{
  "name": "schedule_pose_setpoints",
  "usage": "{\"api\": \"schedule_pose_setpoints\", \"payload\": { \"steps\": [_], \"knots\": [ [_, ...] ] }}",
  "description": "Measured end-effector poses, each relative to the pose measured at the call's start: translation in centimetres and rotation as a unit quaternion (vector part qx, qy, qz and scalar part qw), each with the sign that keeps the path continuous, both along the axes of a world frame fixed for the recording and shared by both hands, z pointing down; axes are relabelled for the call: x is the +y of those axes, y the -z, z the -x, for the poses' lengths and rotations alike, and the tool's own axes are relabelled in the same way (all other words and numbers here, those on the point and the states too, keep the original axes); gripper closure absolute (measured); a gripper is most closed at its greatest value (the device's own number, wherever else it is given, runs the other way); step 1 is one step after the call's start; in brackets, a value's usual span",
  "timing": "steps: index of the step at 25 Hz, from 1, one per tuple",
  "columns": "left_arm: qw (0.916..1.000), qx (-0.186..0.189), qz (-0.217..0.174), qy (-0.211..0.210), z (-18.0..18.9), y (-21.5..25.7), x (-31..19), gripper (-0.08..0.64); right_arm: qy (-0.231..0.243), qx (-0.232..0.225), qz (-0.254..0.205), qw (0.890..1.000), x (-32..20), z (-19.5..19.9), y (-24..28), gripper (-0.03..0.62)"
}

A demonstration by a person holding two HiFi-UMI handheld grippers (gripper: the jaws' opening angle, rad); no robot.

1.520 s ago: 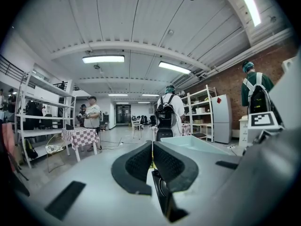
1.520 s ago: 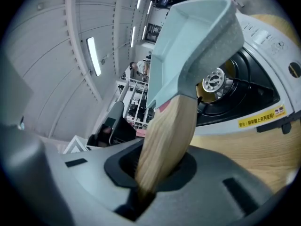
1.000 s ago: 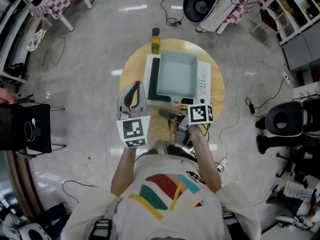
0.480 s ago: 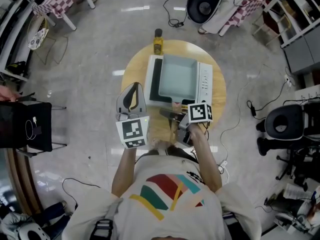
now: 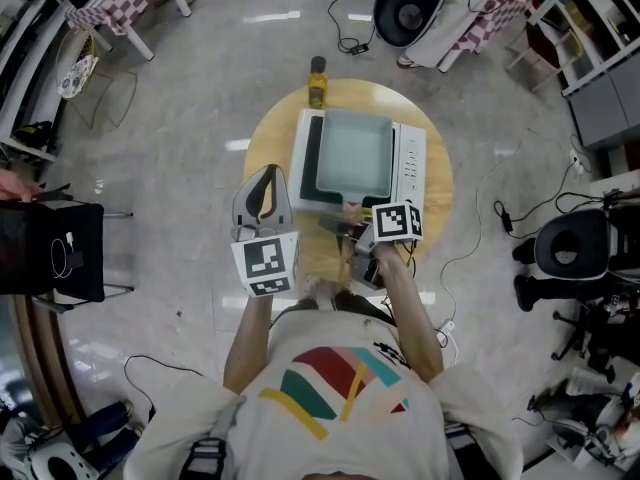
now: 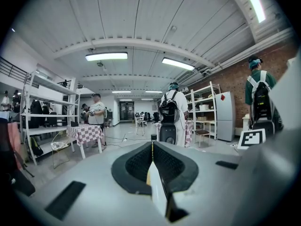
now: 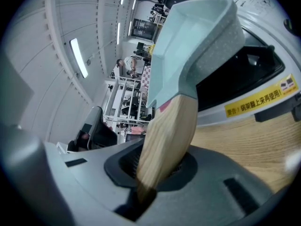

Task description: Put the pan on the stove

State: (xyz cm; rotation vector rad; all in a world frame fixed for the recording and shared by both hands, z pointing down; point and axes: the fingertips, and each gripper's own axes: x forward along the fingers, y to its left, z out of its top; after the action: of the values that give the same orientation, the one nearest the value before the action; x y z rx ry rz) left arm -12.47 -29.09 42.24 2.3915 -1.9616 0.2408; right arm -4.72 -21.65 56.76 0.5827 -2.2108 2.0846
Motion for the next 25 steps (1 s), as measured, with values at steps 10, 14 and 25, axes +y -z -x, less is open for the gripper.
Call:
{"api": "schedule_pose_setpoints", "payload": {
  "steps": [10,14,25],
  "knots": [
    [0.9999,0.005,0.005,-0.011,-0.79,-0.04,0.2,0.554,-0.012,0.008,-0.001,1.0,-0.22,-0.25,-1.01,0.568],
    [0.9999,-0.005,0.001,-0.009,-0.83,-0.12,0.28,0.554,-0.015,0.003,-0.003,1.0,-0.34,-0.25,-1.03,0.568],
    [1.0,-0.003,0.001,-0.006,-0.6,-0.28,0.43,0.554,-0.001,-0.029,-0.03,0.999,-0.04,0.6,-0.34,0.525]
  ]
}}
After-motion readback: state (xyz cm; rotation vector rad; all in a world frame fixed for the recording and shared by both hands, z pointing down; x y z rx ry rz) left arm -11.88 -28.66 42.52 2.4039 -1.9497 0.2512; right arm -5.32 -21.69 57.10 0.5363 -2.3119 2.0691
